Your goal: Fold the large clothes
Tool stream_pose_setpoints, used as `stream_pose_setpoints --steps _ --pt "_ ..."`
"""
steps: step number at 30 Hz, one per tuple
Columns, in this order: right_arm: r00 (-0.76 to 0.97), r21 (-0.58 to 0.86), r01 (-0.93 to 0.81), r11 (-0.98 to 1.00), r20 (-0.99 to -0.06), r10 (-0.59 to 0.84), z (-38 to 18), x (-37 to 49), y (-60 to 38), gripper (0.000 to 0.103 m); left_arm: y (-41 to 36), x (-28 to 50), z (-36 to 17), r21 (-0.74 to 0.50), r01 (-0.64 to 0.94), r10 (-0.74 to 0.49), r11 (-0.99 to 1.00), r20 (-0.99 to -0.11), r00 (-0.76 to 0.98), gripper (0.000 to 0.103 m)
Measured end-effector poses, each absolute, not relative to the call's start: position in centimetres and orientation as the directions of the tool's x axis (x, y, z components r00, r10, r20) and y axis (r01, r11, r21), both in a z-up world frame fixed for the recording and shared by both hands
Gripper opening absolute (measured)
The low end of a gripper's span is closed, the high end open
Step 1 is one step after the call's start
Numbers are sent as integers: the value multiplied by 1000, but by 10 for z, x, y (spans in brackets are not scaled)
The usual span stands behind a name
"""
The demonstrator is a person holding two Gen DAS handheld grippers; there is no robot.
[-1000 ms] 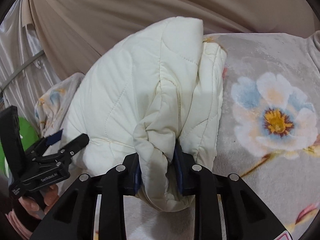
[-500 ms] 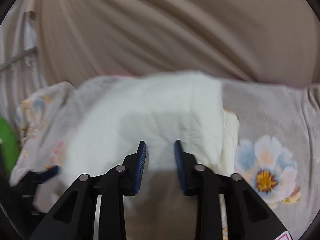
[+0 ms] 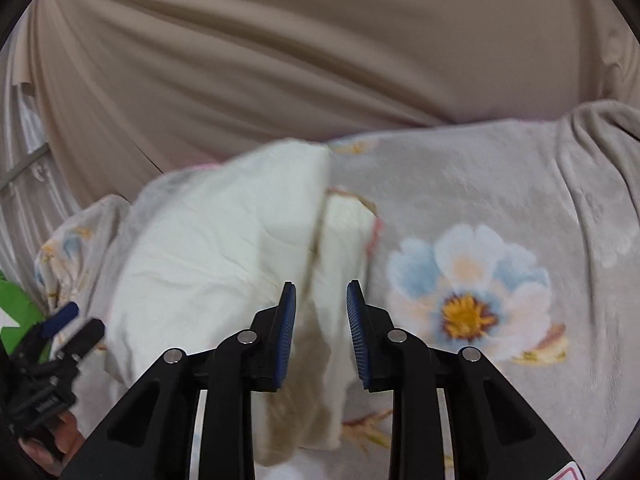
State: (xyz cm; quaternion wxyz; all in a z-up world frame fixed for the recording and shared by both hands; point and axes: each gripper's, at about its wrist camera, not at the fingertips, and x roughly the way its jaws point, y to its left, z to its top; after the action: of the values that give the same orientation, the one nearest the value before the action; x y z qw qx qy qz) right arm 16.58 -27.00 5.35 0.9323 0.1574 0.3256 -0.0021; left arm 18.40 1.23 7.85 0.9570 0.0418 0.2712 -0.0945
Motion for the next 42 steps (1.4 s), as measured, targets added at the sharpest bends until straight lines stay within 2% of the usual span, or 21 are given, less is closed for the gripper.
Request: stream_pose_setpoints --steps 3,6,10,15,18,20,24,26,27,28,32,35,37,40,42 --pt "737 297 110 948 -665 123 25 186 -266 18 -2 199 62 31 197 -143 980 -582 801 92" --pt "729 315 112 943 -671 137 5 199 -271 18 -8 197 56 86 173 -97 981 -556 825 94" --pt "723 385 117 915 -665 187 -4 201 -284 31 -12 197 50 111 158 -73 981 -542 837 94" --pt "794 402 89 911 -581 179 38 165 -281 31 -6 195 51 93 162 -85 982 -551 830 94" --pt "816 408 -10 913 -525 243 65 135 -264 37 0 192 53 69 174 -105 982 -567 817 94" --pt "797 398 -60 915 -533 284 67 126 -251 43 7 185 55 52 187 -123 981 -579 806 94" --pt "758 304 -67 950 -604 247 47 127 -226 44 19 162 50 96 208 -114 973 -585 803 94" --pt "752 277 -61 959 -620 227 37 135 -226 33 24 158 41 134 193 -78 972 -590 804 94" --pt "749 287 -67 956 -618 238 34 136 -225 18 26 159 36 153 181 -56 971 -594 802 95" --pt "751 303 -65 951 -613 246 33 136 -227 16 29 162 30 168 164 -31 972 -602 798 95" --pt "775 293 -56 954 -590 227 39 128 -228 13 37 173 21 141 146 -27 979 -624 781 95" --pt "756 218 -25 976 -634 162 22 137 -222 13 35 174 11 171 148 -8 974 -627 779 96" --pt "748 184 -16 983 -650 134 3 144 -220 14 34 181 -2 192 139 23 971 -660 751 96" --pt "751 178 -21 984 -647 133 4 144 -219 14 45 183 1 120 129 -15 984 -674 739 96" --pt "756 209 -21 978 -637 153 9 140 -223 16 47 177 3 118 123 -13 985 -670 743 94"
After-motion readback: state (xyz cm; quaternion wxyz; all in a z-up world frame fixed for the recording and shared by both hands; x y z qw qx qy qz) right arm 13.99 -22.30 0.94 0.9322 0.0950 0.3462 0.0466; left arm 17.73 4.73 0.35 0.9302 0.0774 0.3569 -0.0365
